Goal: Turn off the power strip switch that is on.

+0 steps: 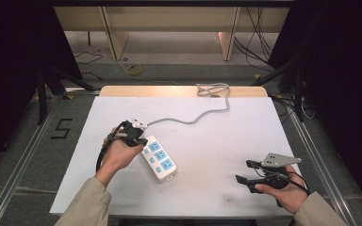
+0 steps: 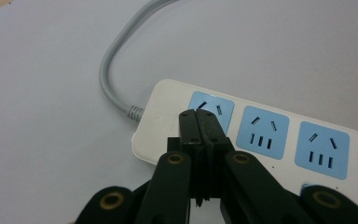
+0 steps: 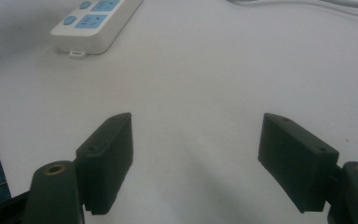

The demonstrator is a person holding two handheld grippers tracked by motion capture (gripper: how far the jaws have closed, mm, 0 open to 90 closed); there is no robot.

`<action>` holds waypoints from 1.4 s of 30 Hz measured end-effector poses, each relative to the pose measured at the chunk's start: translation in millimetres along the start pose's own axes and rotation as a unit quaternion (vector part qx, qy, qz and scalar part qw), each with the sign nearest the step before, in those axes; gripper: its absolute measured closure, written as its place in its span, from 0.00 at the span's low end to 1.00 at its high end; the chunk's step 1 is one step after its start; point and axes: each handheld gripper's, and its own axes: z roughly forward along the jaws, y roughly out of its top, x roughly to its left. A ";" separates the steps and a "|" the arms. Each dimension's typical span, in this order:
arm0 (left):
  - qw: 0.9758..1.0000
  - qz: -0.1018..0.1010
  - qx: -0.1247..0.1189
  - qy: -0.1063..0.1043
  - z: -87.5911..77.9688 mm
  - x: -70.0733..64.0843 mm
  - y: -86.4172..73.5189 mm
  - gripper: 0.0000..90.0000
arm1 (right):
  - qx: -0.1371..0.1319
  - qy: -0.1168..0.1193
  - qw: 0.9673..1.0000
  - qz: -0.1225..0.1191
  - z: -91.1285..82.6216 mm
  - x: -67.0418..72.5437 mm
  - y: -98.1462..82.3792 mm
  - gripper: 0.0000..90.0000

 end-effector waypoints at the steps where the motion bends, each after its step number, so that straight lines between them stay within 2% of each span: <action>1: 1.000 0.001 0.001 0.000 0.5 -0.1 0.1 1.00 | -0.001 0.000 1.000 0.001 0.0 0.1 0.0 0.30; 20: 1.000 0.003 0.019 -0.001 7.7 -2.0 3.2 1.00 | -0.001 0.000 1.000 0.001 -0.1 0.1 0.0 0.30; 42: 0.999 0.008 0.050 -0.003 18.1 -2.5 4.3 1.00 | 0.000 0.000 1.000 -0.001 0.0 -0.2 -0.2 0.30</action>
